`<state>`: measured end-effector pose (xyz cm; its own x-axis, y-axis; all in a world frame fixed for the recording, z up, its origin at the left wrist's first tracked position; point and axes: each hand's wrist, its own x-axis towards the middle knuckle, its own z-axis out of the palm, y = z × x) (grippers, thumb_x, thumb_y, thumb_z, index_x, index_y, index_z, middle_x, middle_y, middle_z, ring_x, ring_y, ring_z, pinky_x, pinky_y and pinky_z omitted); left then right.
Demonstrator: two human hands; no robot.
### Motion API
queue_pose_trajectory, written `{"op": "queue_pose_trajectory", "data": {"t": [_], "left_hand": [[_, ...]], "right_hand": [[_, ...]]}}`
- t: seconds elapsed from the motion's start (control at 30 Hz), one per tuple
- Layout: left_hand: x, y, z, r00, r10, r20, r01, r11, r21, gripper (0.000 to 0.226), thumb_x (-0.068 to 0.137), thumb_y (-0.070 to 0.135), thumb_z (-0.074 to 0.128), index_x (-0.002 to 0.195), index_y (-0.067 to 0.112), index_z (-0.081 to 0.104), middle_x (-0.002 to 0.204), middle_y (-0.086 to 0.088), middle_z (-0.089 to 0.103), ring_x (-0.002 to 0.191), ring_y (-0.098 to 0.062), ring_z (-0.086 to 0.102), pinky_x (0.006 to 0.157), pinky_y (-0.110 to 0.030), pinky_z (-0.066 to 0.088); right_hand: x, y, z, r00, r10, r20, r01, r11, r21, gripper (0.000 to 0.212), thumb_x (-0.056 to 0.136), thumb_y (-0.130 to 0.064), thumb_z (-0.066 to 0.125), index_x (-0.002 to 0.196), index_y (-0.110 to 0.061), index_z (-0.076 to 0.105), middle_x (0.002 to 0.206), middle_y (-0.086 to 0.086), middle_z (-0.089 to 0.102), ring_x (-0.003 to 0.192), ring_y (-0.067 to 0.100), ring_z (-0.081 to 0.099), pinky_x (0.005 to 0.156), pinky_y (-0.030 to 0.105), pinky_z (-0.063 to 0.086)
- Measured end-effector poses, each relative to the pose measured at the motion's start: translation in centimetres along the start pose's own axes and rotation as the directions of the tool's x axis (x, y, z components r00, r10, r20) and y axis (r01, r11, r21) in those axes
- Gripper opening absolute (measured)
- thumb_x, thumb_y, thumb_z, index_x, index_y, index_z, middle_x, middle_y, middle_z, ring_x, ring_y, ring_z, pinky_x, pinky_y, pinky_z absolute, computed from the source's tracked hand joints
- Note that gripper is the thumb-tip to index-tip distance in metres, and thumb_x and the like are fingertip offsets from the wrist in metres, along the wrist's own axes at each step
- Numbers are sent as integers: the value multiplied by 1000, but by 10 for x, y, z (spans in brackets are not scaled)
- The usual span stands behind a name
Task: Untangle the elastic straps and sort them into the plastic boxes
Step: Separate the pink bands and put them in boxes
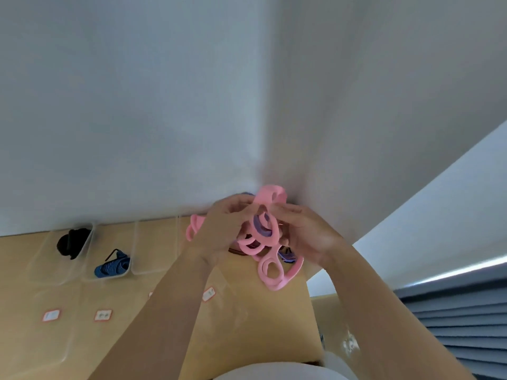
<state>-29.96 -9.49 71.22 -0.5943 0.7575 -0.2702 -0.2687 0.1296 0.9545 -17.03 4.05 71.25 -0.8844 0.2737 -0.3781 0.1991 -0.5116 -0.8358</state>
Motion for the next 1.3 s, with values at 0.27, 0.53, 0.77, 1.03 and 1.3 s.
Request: {"op": "queue_pose_trajectory", "data": {"t": [0.27,0.53,0.77,1.03,1.3], "left_hand": [[-33,59,16,954,299,34,-300,940,161,7,94,34,70,96,38,77,85,7,73,49,-2,56,48,-15,43],[-68,110,27,814,580,41,-555,754,352,13,95,19,72,103,29,75,111,14,68,68,-6,59,65,-17,48],[-92,130,29,776,624,91,-624,739,252,14,95,22,73,106,28,80,79,11,74,60,-17,59,61,-25,51],[-114,124,43,753,658,10,-628,713,313,13,94,28,74,102,35,81,56,2,53,56,-22,42,55,-37,44],[-137,126,70,733,679,-46,-612,687,392,17,93,19,74,99,33,80,85,16,75,72,-14,59,66,-26,49]], "right_hand": [[-49,-40,44,856,-460,-235,392,875,-285,23,90,-10,65,111,-8,75,108,26,72,93,49,65,83,60,52],[-97,-68,82,687,-672,-274,507,715,-482,20,93,-4,68,106,-14,77,118,12,67,100,35,69,91,51,54],[-118,-81,103,553,-786,-278,522,586,-620,14,94,-15,69,105,-10,77,122,9,62,98,1,64,79,26,54],[-138,-84,94,561,-816,-138,580,507,-638,14,96,-10,67,104,-10,77,98,0,75,86,6,69,75,14,48],[-158,-86,81,582,-800,-144,654,566,-502,12,93,-12,71,98,-20,79,90,-4,78,86,16,72,77,22,52]]}}
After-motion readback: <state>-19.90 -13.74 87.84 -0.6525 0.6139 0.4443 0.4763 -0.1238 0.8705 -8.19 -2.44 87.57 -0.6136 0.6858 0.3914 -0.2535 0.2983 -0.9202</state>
